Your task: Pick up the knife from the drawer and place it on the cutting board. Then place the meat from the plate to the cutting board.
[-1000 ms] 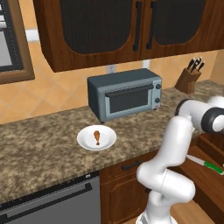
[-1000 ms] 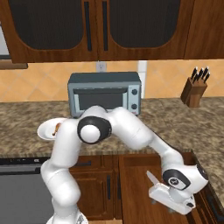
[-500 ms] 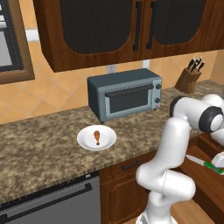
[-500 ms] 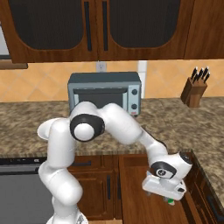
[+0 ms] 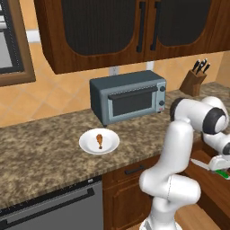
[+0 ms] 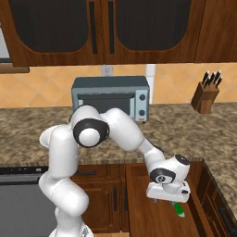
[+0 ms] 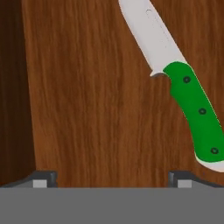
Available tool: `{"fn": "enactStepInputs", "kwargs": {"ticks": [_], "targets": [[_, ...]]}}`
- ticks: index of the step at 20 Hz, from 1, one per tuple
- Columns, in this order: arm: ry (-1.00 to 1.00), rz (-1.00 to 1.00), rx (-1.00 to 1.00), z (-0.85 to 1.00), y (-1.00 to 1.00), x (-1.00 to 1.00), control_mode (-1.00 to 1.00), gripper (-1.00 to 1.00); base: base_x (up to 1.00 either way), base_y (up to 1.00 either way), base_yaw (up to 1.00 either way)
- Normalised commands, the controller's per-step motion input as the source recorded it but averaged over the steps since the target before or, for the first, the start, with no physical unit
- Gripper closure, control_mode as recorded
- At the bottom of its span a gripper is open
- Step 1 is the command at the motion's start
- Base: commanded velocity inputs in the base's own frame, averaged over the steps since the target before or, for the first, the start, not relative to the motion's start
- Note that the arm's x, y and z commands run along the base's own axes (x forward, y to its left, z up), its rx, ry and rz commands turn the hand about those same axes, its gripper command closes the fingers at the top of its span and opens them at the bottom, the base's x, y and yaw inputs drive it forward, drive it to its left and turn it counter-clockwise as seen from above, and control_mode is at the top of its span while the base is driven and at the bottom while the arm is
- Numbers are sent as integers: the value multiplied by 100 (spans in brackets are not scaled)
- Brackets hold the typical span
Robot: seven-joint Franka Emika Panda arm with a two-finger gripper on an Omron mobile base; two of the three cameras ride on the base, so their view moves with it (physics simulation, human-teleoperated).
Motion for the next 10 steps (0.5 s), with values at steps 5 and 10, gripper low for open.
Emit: {"fn": "enactStepInputs", "kwargs": {"ticks": [5, 10], "targets": [[0, 3, 0, 0, -25, 25, -100, -100, 0, 0, 0], [0, 4, 0, -7, -38, 14, -100, -100, 0, 0, 0]]}}
